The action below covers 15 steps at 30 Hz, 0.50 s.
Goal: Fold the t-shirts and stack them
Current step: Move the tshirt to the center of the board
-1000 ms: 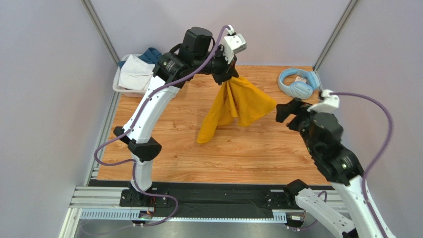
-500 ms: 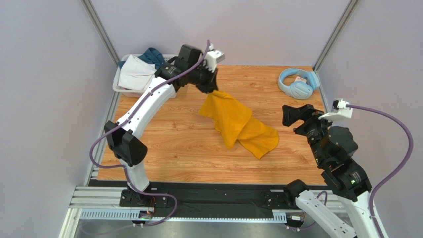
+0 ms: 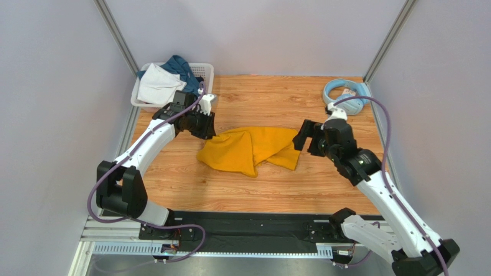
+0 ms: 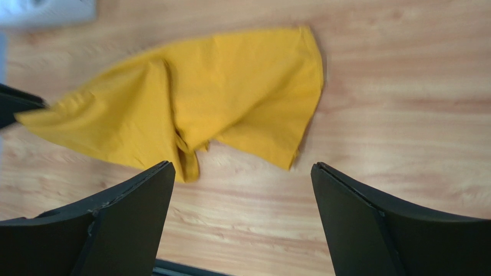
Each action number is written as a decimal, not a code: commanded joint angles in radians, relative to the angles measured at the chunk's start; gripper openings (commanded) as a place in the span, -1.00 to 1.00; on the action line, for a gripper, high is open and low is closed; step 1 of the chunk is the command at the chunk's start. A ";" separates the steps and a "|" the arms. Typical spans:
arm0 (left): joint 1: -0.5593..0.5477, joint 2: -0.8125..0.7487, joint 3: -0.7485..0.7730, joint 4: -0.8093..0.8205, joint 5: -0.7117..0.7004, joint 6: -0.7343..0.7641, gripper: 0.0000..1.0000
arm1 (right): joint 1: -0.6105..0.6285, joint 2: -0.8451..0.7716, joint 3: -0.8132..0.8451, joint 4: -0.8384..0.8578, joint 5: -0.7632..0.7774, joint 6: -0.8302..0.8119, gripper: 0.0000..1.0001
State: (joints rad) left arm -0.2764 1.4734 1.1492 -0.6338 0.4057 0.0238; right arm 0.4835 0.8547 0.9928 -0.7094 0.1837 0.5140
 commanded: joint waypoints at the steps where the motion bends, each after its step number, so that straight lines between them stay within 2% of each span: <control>1: 0.005 -0.024 0.113 0.026 0.021 0.039 -0.08 | 0.003 0.044 -0.074 -0.070 -0.098 0.047 0.92; 2: 0.005 -0.028 0.121 0.023 0.019 0.054 0.24 | 0.003 0.055 -0.083 -0.073 -0.096 0.049 0.92; 4: 0.005 -0.054 0.139 0.034 -0.010 0.062 0.44 | 0.001 0.064 -0.105 -0.084 -0.081 0.055 0.90; 7: 0.005 -0.093 0.167 0.037 -0.030 0.071 0.50 | 0.000 0.078 -0.135 -0.085 -0.067 0.069 0.89; 10: 0.003 -0.119 0.176 0.034 0.037 0.051 0.64 | -0.002 0.083 -0.180 -0.046 -0.084 0.090 0.81; 11: 0.000 -0.119 0.178 0.026 0.082 0.039 0.65 | -0.003 0.089 -0.192 -0.029 -0.096 0.104 0.78; 15: -0.053 -0.078 0.178 -0.003 0.116 0.016 0.64 | -0.011 0.156 -0.232 0.056 -0.157 0.130 0.64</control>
State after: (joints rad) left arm -0.2844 1.3800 1.3045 -0.6170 0.4477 0.0551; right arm 0.4824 0.9592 0.7834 -0.7643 0.0917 0.5980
